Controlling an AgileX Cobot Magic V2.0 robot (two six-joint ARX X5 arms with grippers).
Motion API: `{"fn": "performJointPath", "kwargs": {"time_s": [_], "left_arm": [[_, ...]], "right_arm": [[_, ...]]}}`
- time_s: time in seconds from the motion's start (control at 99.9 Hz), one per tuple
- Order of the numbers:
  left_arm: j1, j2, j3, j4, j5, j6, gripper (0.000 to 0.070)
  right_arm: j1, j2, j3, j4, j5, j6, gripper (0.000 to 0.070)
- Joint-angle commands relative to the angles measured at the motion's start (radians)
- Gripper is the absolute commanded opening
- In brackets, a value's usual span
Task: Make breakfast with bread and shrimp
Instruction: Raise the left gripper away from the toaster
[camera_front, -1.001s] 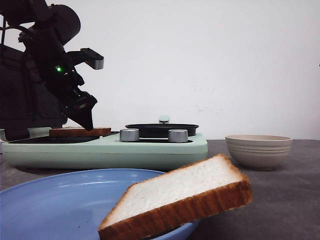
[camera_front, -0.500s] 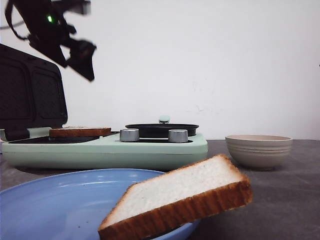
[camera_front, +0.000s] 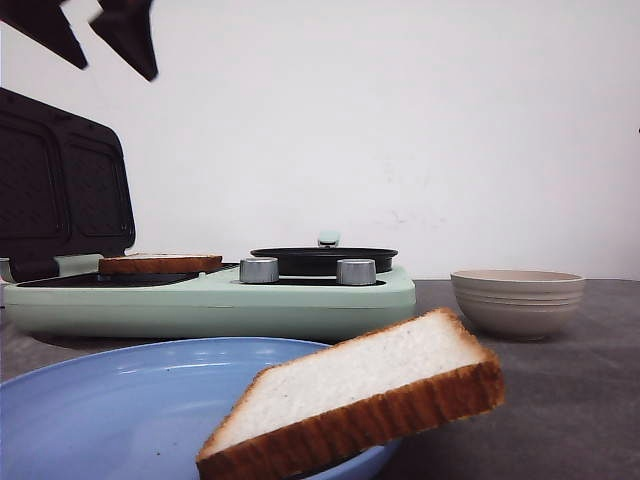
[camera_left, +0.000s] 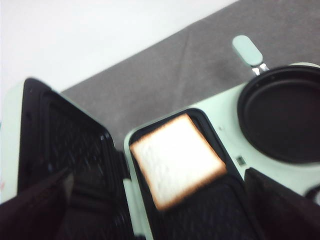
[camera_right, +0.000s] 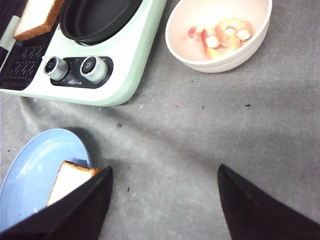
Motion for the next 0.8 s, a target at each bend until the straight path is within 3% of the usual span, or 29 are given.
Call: {"fn": "performJointPath", "kwargs": {"time_s": [0.0, 0.21, 0.35, 0.51, 0.791], "left_arm": [[0.002, -0.023, 0.025, -0.010, 0.009, -0.047, 0.0700], [0.019, -0.114, 0.020, -0.060, 0.124, -0.115, 0.0700], [0.053, -0.178, -0.032, 0.022, 0.261, -0.183, 0.0664], [0.089, -0.259, -0.149, 0.098, 0.298, -0.248, 0.0664], [0.107, -0.419, -0.407, 0.178, 0.325, -0.332, 0.0665]], "right_arm": [[0.000, 0.006, 0.016, 0.006, -0.002, 0.002, 0.0412], [0.000, 0.006, 0.016, 0.006, -0.002, 0.002, 0.0412], [0.000, 0.006, 0.016, 0.006, -0.002, 0.008, 0.0412], [0.006, 0.015, 0.014, 0.013, -0.017, 0.042, 0.0412], [0.096, 0.115, -0.028, 0.052, -0.116, 0.081, 0.0418]]}}
